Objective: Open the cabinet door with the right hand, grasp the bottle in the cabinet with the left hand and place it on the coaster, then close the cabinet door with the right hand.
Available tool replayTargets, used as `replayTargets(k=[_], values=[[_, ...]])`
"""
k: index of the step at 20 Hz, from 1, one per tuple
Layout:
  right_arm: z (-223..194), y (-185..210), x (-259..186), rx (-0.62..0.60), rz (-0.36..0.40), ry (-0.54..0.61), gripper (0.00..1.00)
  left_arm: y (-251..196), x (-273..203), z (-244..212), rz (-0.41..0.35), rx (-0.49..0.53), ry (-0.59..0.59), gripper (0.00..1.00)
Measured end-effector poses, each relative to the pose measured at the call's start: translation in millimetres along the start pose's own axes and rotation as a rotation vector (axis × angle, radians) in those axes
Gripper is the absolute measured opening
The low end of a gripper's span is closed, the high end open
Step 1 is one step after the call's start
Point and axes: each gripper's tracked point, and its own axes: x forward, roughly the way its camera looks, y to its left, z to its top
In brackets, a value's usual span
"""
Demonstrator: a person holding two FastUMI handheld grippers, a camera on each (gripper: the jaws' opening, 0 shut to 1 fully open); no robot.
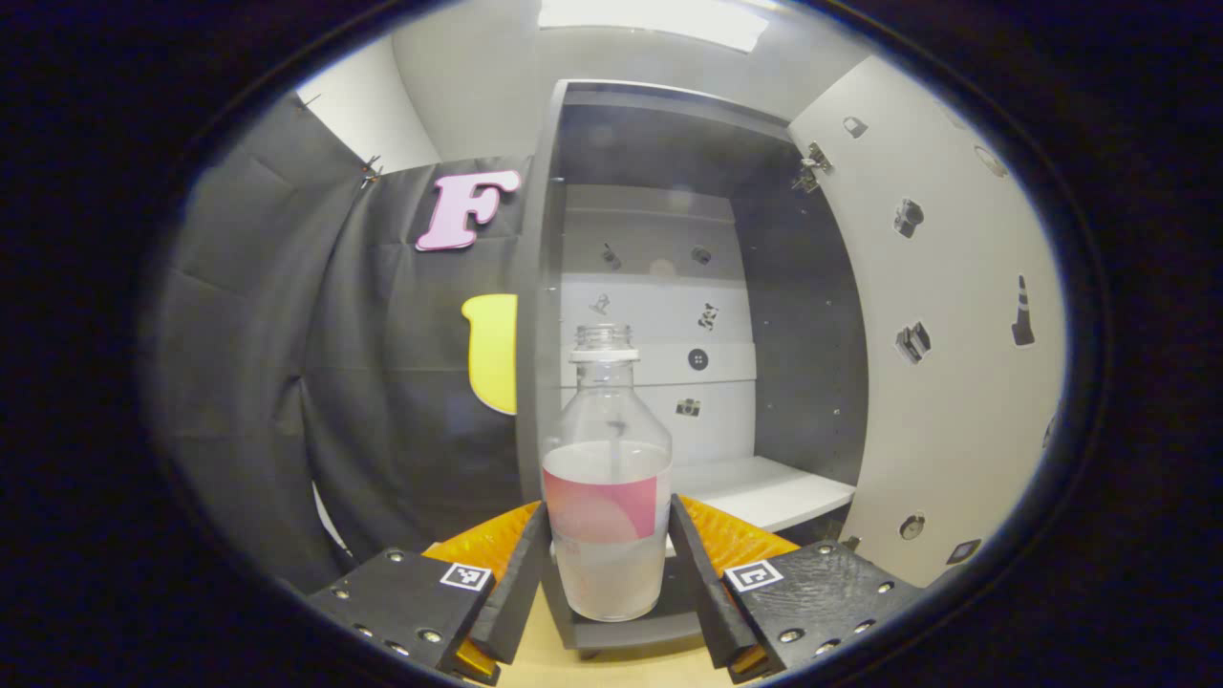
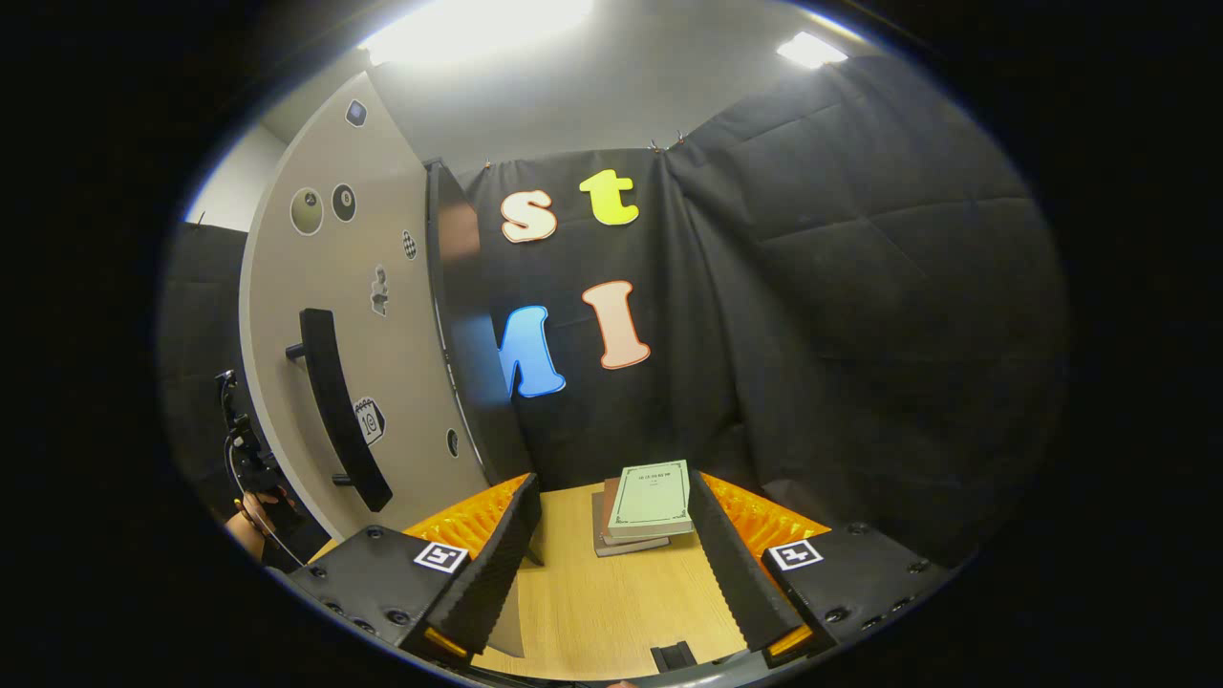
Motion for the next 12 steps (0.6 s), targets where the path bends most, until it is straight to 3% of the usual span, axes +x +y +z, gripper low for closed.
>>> replayTargets(k=[6, 12], values=[[-11.0, -2.8, 9.1, 0.003, 0.051, 0.018, 0.98, 42.3, -66.3, -34.7, 0.108, -0.036, 0.005, 0.72], [-17.6, -12.8, 18.9, 0.005, 0.05, 0.024, 0.98, 55.0, -116.8, -102.7, 0.151, -0.063, 0.044, 0.72]])
